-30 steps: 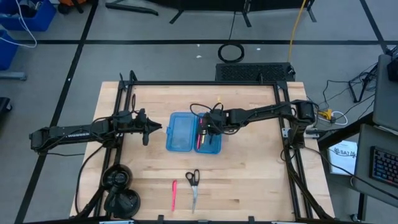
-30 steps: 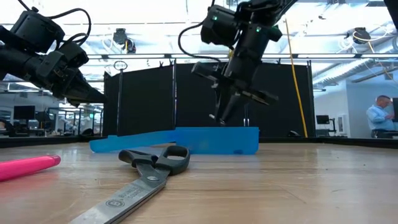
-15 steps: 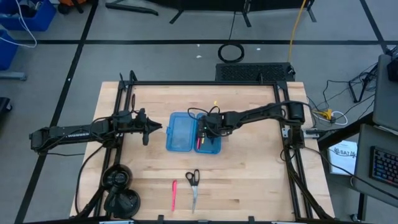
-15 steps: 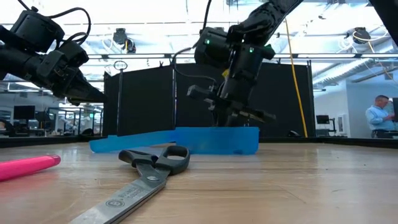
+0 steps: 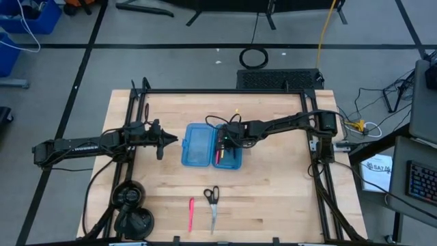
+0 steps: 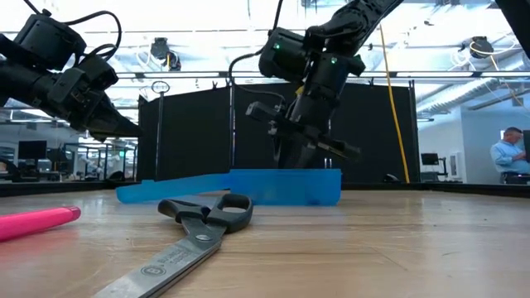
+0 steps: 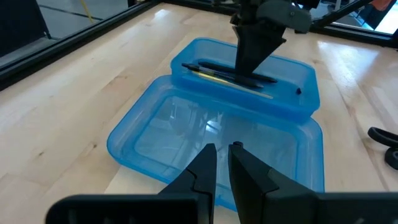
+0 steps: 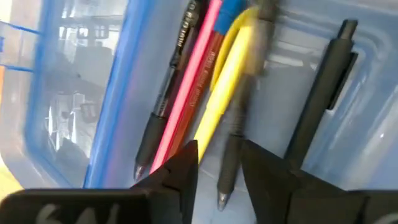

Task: Pick & place school supplies into a supply box
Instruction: Put the pink pen into the blue supply box

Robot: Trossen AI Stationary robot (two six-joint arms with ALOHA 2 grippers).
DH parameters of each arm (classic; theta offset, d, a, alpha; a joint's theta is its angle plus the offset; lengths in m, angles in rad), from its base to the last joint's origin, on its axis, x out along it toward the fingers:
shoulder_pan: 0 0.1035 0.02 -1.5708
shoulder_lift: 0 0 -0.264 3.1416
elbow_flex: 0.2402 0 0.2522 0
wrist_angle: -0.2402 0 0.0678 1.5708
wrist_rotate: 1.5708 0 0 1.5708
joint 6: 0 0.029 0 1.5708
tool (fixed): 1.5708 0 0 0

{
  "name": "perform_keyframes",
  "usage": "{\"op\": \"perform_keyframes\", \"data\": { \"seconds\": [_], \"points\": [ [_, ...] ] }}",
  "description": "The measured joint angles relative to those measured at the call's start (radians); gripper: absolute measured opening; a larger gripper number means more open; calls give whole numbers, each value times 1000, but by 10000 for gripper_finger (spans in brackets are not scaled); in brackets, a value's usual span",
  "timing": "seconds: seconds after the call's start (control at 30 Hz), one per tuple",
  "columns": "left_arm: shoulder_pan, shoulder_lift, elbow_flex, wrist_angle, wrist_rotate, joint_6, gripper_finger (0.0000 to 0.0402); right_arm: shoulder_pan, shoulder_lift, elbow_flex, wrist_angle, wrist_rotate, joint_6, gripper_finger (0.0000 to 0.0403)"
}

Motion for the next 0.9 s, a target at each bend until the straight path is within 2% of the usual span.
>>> {"op": "perform_keyframes", "data": {
  "seconds": [0.2,0.3,0.43,0.57,0.63,0.73,0.8,0.9],
  "points": [
    [0,0,0,-9,1,-1,47,-1,-13,-1,13,-4,-56,132],
    [0,0,0,-11,6,-1,47,3,-52,-1,36,-5,-161,131],
    [0,0,0,-26,8,6,47,35,-161,-1,84,36,-383,127],
    [0,0,0,-38,12,37,47,137,-307,-1,135,233,-735,118],
    [0,0,0,-37,48,28,47,209,-366,-19,153,334,-935,110],
    [-2,0,0,-35,123,34,47,302,-460,-95,161,365,-1201,94],
    [-1,0,0,-33,122,25,47,335,-532,-157,162,360,-1282,79],
    [-1,5,0,-37,116,18,47,348,-658,-271,215,360,-1299,46]
  ]
}}
